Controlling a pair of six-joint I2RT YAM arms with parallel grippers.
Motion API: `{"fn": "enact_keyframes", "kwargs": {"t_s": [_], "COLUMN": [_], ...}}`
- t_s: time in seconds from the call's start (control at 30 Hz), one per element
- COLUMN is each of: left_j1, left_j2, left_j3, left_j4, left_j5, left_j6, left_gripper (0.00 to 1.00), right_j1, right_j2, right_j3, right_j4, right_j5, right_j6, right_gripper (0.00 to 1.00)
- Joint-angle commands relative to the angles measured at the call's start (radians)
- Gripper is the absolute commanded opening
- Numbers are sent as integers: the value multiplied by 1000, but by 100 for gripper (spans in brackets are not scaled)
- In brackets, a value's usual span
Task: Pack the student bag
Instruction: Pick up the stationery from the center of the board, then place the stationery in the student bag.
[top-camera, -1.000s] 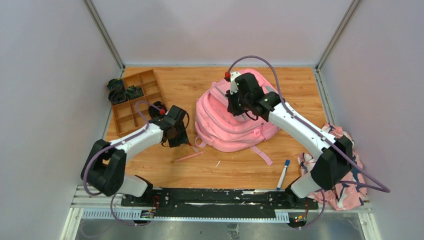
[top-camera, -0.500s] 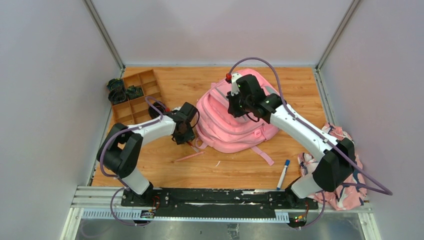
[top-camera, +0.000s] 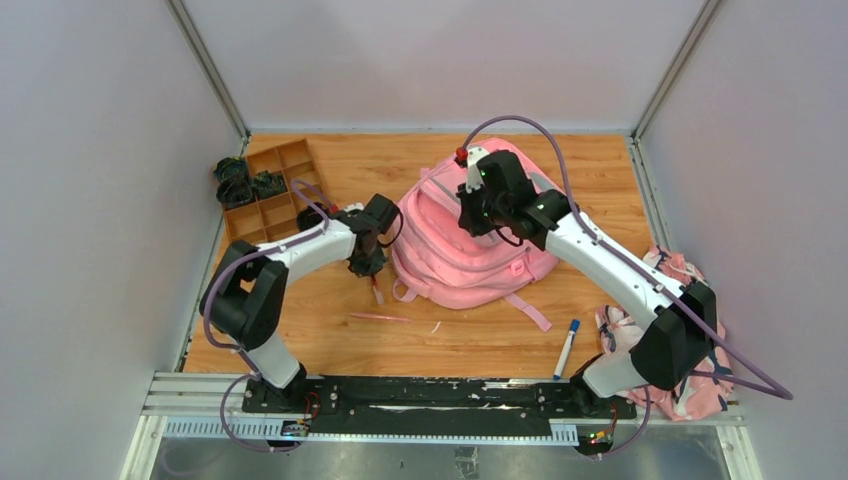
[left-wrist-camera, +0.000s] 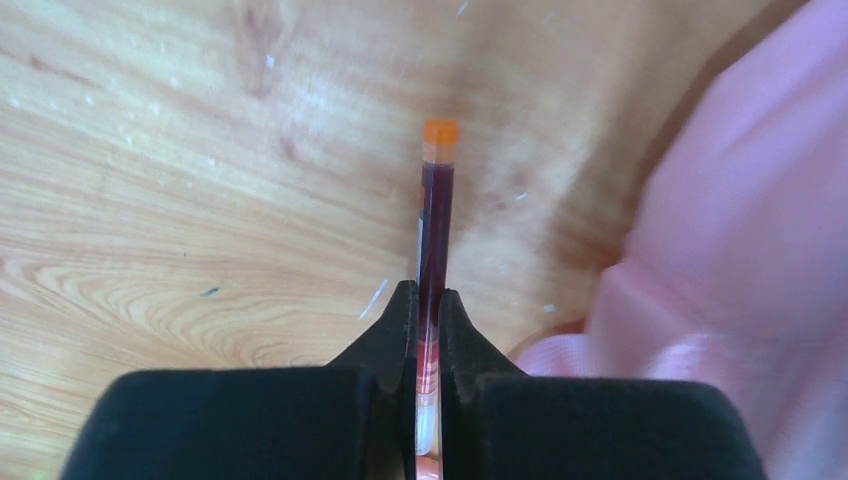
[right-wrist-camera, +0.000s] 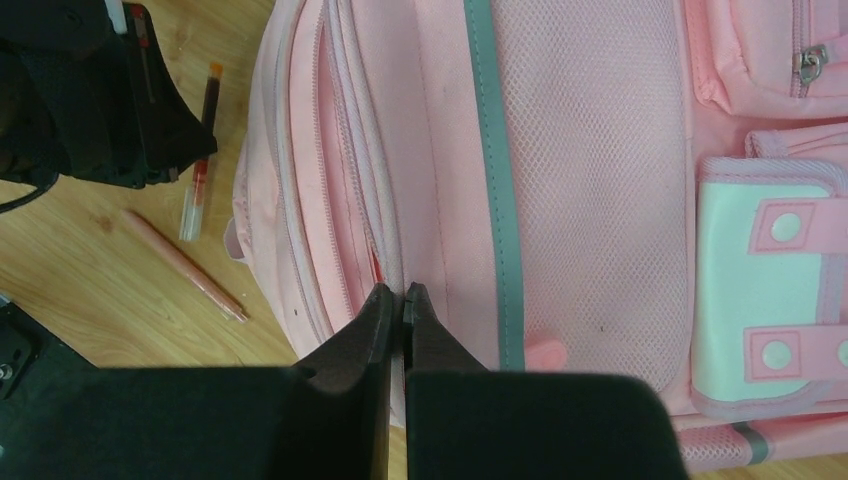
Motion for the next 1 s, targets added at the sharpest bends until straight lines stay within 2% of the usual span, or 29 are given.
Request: {"fn": "enact_keyframes", "kwargs": {"t_s": [0.0, 0.1, 0.23, 0.37, 0.53, 0.77, 0.97], "left_j1": [8, 9, 8, 7, -10, -45, -51], "left_j2": [-36, -99, -214, -263, -177, -92, -51], "left_j3": [144, 197, 193, 121, 142, 141, 147], "left_j4": [-75, -75, 64, 259, 345, 492, 534], "left_j5": [-115, -111, 82, 329, 535, 603, 543], "left_j6": [33, 94, 148, 38, -97, -237, -300], "left_gripper": [0, 0, 0, 0, 0, 0, 0], "right_j1": [-12, -11, -11, -11, -12, -11, -10], "right_j2": [-54, -72, -90, -95, -100, -89, -92], "right_j3": [-13, -22, -34, -42, -37, -35, -43], "right_j4": [-3, -6, -6, 1, 17, 27, 37], "right_j5": [11, 14, 23, 31, 5, -6, -16], "right_j6": [14, 13, 18, 31, 49, 61, 78], "right_gripper": [0, 0, 0, 0, 0, 0, 0]}}
